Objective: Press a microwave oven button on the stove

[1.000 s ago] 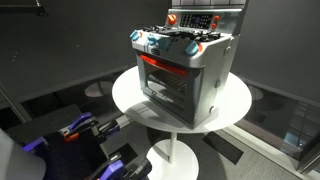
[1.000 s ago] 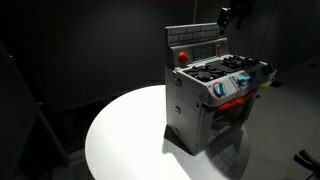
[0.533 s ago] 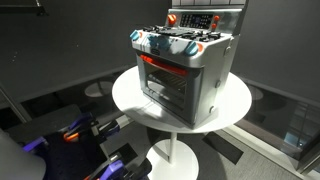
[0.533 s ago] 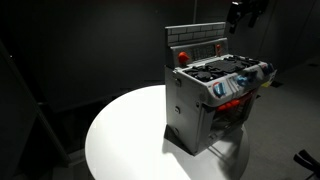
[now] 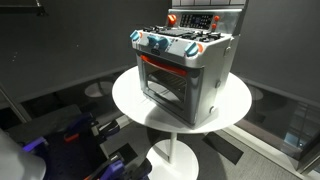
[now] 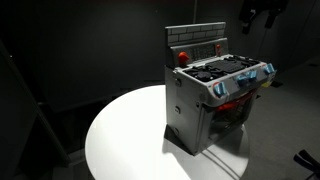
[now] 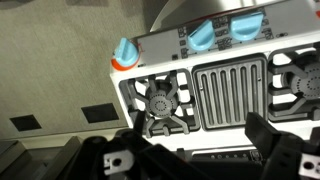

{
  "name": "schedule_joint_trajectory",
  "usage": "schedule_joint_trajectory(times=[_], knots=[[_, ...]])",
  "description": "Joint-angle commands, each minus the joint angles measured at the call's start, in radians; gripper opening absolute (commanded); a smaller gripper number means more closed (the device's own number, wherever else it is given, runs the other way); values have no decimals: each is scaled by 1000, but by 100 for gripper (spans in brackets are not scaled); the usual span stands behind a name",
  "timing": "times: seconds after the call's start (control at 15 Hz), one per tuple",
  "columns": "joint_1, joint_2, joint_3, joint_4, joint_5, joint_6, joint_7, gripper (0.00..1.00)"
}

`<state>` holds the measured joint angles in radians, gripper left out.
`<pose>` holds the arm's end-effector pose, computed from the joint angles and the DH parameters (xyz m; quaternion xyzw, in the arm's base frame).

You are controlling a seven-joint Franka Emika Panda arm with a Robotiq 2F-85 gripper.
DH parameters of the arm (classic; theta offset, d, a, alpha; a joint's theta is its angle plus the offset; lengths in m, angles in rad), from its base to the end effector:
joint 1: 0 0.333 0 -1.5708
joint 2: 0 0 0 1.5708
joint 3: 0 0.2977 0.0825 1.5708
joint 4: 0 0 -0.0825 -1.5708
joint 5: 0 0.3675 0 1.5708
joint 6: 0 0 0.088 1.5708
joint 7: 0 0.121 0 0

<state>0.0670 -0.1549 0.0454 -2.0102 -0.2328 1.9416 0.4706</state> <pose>0.5090 0.0396 0.5051 0.9827 -0.1400 0.0734 0.0964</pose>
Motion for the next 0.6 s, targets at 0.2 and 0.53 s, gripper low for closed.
schedule_joint_trajectory(times=[0.2, 0.53], knots=[[-19, -118, 33, -93, 75, -89, 44, 100], [-23, -152, 57, -108, 56, -129, 51, 100]])
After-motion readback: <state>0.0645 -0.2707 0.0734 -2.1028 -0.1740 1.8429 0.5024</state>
